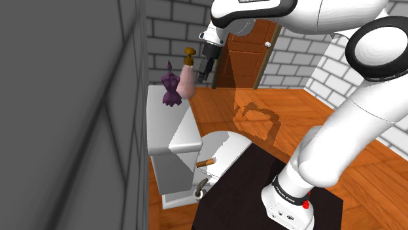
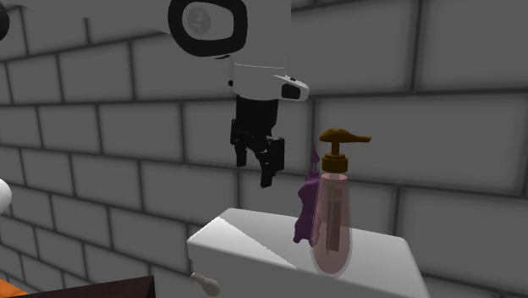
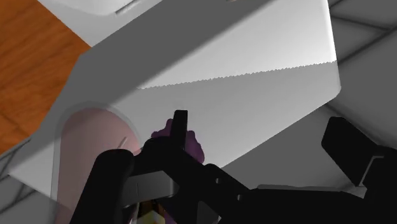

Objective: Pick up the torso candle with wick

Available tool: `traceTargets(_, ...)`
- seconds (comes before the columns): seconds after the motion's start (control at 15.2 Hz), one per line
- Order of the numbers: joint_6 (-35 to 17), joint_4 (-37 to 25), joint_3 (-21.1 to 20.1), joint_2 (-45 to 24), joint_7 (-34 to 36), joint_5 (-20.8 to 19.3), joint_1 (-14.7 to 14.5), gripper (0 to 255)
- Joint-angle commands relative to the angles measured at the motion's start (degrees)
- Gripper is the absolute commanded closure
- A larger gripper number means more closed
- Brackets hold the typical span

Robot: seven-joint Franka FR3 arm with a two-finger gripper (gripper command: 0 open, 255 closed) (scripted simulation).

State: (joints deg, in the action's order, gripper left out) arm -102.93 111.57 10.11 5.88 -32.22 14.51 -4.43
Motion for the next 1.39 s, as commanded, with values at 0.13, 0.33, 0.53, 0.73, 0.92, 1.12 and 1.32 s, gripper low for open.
traceTargets(0.13,-0.4,-8.7,0.5,-8.6,-5.2,3.5,-0.1,0)
traceTargets(0.33,0.1,-16.1,0.2,-15.1,-8.2,6.1,0.2,0)
traceTargets(0.53,1.4,-24.6,-0.5,-21.8,-10.7,8.5,0.8,0)
traceTargets(0.73,0.3,-25.2,-0.8,-23.4,-11.6,9.1,0.9,0)
traceTargets(0.92,-1.7,-23.2,-0.8,-23.6,-12.4,9.3,0.8,0)
traceTargets(1.12,-3.4,-21.6,-0.9,-23.9,-13.0,9.6,0.7,0)
traceTargets(1.32,-3.4,-21.7,-0.9,-23.9,-13.0,9.6,0.7,255)
